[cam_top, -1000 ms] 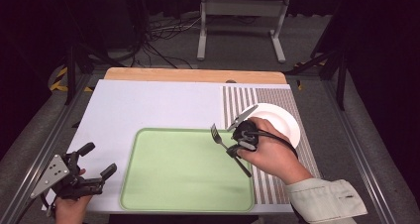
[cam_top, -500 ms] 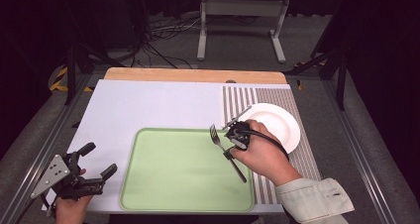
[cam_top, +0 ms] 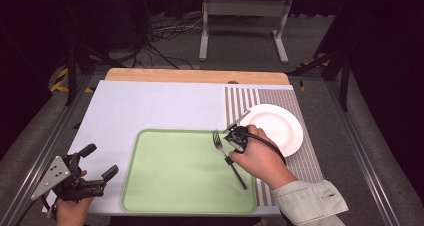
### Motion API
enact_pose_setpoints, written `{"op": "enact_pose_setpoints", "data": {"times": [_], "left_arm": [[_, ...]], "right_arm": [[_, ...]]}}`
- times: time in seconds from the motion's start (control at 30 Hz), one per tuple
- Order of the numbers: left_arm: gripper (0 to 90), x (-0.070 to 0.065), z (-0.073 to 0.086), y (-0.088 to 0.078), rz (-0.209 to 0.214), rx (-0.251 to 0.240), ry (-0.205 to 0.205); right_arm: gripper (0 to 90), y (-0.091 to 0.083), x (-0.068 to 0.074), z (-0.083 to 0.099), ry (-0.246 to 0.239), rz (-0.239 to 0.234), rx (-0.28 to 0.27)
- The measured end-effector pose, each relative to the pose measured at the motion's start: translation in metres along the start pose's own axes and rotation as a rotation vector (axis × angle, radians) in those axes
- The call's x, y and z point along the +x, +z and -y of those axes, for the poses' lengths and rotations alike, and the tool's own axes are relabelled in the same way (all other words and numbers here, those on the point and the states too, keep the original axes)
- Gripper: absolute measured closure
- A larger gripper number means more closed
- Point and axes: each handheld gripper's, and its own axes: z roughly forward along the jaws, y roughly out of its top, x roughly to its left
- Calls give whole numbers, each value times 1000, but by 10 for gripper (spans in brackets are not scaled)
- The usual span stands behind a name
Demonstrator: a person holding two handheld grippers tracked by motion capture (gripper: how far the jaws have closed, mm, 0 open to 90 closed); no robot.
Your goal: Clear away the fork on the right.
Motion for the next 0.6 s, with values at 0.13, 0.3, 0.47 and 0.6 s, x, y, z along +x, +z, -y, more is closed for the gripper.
{"op": "enact_pose_setpoints", "data": {"times": [0.13, 0.3, 0.47, 0.6], "left_arm": [[3, 0, 0, 0, -1, 0, 0], [3, 0, 0, 0, 2, 0, 2], [3, 0, 0, 0, 1, 0, 2], [3, 0, 0, 0, 2, 0, 2]], "right_arm": [[856, 8, 0, 0, 16, -7, 21], [855, 17, 0, 0, -1, -11, 39], [855, 25, 0, 1, 7, -19, 55], [855, 29, -1, 2, 15, -29, 59]]}}
